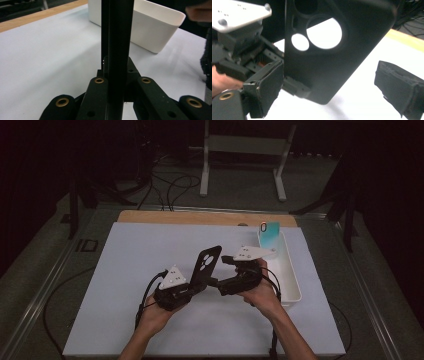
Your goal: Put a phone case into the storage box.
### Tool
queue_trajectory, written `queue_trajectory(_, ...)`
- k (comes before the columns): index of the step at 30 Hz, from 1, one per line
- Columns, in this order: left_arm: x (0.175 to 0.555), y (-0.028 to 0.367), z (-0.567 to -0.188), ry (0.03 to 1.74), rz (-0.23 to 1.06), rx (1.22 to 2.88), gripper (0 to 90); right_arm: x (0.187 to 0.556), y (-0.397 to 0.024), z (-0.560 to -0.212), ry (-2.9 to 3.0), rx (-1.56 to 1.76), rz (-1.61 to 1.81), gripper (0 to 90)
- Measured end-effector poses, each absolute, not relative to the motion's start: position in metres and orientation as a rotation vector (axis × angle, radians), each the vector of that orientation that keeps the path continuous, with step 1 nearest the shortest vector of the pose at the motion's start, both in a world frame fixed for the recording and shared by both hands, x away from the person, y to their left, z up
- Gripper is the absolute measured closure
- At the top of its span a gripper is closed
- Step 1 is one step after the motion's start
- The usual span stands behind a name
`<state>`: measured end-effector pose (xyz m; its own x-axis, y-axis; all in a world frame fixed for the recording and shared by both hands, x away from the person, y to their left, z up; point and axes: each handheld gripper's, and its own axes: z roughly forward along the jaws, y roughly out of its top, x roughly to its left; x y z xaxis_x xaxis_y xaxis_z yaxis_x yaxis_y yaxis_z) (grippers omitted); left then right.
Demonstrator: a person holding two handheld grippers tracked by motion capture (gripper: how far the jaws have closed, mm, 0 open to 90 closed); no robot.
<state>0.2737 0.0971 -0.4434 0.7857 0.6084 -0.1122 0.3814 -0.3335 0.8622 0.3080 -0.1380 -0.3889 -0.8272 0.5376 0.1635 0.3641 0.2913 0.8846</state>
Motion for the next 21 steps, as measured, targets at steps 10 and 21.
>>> queue_trajectory(10,0.273,0.095,-0.446,0.758,0.305,1.965,85.2,0.312,-0.128,-0.376,2.313,0.979,1.632,9.0)
queue_trajectory(21,0.27,0.086,-0.449,0.761,0.326,1.985,84.8,0.317,-0.12,-0.372,2.251,1.086,1.684,12.3)
